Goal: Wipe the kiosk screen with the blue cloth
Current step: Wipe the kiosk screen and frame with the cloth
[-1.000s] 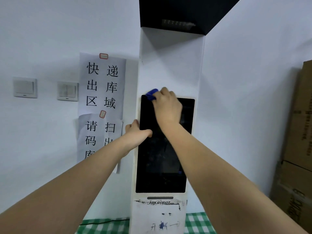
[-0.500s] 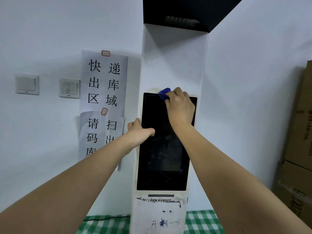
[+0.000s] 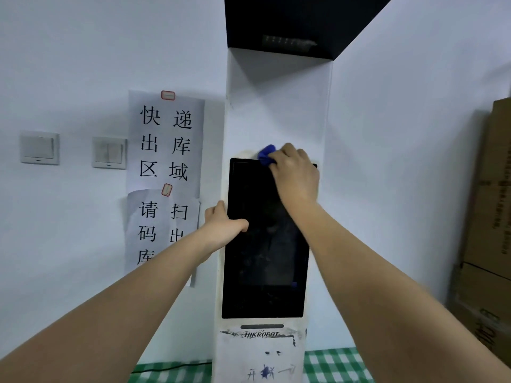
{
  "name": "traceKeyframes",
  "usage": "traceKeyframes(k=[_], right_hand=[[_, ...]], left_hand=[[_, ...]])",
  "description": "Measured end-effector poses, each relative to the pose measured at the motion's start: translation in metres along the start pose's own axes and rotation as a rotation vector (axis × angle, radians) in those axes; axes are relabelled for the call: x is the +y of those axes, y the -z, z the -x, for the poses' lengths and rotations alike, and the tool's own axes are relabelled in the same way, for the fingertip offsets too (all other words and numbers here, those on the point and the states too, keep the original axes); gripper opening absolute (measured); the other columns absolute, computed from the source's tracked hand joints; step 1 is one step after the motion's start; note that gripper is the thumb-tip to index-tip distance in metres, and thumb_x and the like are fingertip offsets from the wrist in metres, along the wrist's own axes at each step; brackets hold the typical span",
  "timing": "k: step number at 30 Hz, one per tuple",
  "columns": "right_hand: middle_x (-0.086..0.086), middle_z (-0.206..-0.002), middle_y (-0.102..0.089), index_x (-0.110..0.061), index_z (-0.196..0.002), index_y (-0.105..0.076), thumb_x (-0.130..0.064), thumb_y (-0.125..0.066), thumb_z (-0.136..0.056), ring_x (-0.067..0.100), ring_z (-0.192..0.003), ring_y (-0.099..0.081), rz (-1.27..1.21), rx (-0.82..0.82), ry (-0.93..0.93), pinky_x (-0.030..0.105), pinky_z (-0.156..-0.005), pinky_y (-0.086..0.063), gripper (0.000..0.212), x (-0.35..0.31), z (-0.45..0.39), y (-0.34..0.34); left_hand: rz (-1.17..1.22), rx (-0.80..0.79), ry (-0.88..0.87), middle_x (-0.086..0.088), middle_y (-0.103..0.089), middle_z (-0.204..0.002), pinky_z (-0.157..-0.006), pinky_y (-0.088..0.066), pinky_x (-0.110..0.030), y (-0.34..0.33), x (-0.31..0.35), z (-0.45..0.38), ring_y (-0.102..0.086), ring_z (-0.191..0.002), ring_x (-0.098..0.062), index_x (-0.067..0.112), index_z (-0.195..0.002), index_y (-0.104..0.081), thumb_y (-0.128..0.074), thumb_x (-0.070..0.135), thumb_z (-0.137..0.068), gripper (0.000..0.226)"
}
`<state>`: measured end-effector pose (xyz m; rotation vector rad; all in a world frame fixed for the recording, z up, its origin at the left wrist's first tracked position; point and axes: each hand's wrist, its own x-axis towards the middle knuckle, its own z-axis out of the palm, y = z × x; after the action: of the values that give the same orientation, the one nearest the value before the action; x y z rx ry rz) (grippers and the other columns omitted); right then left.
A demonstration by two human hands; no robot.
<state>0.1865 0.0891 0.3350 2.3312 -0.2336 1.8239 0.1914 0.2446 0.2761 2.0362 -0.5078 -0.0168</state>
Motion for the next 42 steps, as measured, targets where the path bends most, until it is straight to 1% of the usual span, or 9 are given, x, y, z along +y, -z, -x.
traceKeyframes(k=[4, 9, 15, 21, 25, 29, 32, 37, 42], right_hand=[[0.003, -0.105, -0.057, -0.019, -0.108, -0.067, -0.021, -0.05, -0.093, 0.024, -0.095, -0.053, -0.01, -0.089, -0.215, 0.032, -0.059, -0.039, 0.022, 0.048, 0.015, 0.01], [0.005, -0.104, -0.057, -0.015, -0.106, -0.065, -0.021, -0.05, -0.095, 0.024, -0.092, -0.052, -0.003, -0.049, -0.343, 0.032, -0.057, -0.033, 0.02, 0.04, 0.014, 0.008], [0.006, -0.085, -0.061, -0.011, -0.081, -0.069, -0.009, -0.07, -0.074, 0.026, -0.074, -0.059, 0.052, -0.088, -0.084, 0.027, -0.046, -0.021, 0.007, -0.028, -0.003, 0.0], [0.0, -0.061, -0.055, -0.014, -0.054, -0.064, -0.004, -0.089, -0.033, 0.017, -0.05, -0.051, 0.062, -0.109, 0.213, 0.019, -0.041, -0.019, 0.034, -0.071, -0.004, 0.003], [0.001, -0.065, -0.056, -0.014, -0.06, -0.066, -0.002, -0.087, -0.039, 0.019, -0.051, -0.05, 0.051, -0.042, 0.184, 0.019, -0.041, -0.018, 0.032, -0.046, 0.004, -0.004], [-0.001, -0.071, -0.06, -0.015, -0.069, -0.07, -0.007, -0.087, -0.051, 0.019, -0.056, -0.053, 0.019, -0.025, 0.098, 0.02, -0.041, -0.021, 0.026, -0.022, 0.025, -0.009], [0.001, -0.074, -0.06, -0.015, -0.072, -0.07, -0.009, -0.086, -0.056, 0.019, -0.058, -0.052, -0.057, -0.025, 0.007, 0.019, -0.039, -0.022, 0.023, -0.026, 0.038, -0.01], [0.003, -0.067, -0.056, -0.011, -0.058, -0.063, 0.0, -0.083, -0.041, 0.021, -0.056, -0.052, 0.064, -0.02, 0.452, 0.023, -0.042, -0.024, 0.029, -0.046, 0.048, -0.011], [0.002, -0.073, -0.06, -0.014, -0.069, -0.07, -0.011, -0.085, -0.058, 0.022, -0.06, -0.056, -0.027, 0.069, 0.082, 0.02, -0.041, -0.022, 0.018, -0.036, 0.014, -0.012]], left_hand=[[0.001, -0.002, 0.017, -0.001, -0.003, -0.159, -0.108, -0.033, -0.038, -0.002, 0.002, 0.002, -0.03, -0.139, -0.027, 0.018, -0.153, -0.004, -0.053, 0.022, -0.089, 0.081], [0.008, -0.014, 0.036, -0.001, -0.003, -0.159, -0.111, -0.034, -0.04, -0.002, 0.004, 0.004, -0.034, -0.136, -0.029, 0.019, -0.154, -0.003, -0.054, 0.025, -0.088, 0.083], [0.012, -0.007, 0.007, -0.005, -0.018, -0.15, -0.103, -0.041, -0.038, -0.001, 0.002, 0.002, -0.043, -0.119, -0.026, 0.017, -0.147, -0.02, -0.055, 0.024, -0.086, 0.071], [0.011, -0.013, -0.001, -0.003, -0.011, -0.156, -0.104, -0.042, -0.039, 0.001, 0.0, 0.001, -0.039, -0.131, -0.029, 0.017, -0.153, -0.008, -0.056, 0.024, -0.086, 0.082], [0.022, -0.008, -0.013, -0.005, -0.02, -0.15, -0.087, -0.04, -0.031, 0.0, 0.0, 0.001, -0.041, -0.111, -0.021, 0.014, -0.144, -0.026, -0.055, 0.021, -0.086, 0.065], [0.037, -0.005, -0.013, -0.005, -0.016, -0.153, -0.087, -0.033, -0.029, -0.003, 0.001, 0.002, -0.037, -0.128, -0.023, 0.012, -0.146, -0.022, -0.054, 0.018, -0.087, 0.068], [0.066, -0.018, -0.037, -0.004, -0.018, -0.153, -0.086, -0.033, -0.027, -0.003, 0.001, 0.006, -0.038, -0.113, -0.017, 0.016, -0.145, -0.025, -0.054, 0.014, -0.088, 0.064], [0.047, -0.065, -0.06, -0.006, -0.042, -0.134, -0.078, -0.038, -0.024, 0.004, -0.006, 0.007, -0.045, -0.105, -0.018, 0.016, -0.14, -0.031, -0.058, 0.007, -0.083, 0.064], [0.008, -0.117, -0.039, -0.009, -0.044, -0.134, -0.086, -0.04, -0.028, 0.007, -0.014, 0.006, -0.048, -0.118, -0.026, 0.017, -0.145, -0.024, -0.06, 0.012, -0.083, 0.072]])
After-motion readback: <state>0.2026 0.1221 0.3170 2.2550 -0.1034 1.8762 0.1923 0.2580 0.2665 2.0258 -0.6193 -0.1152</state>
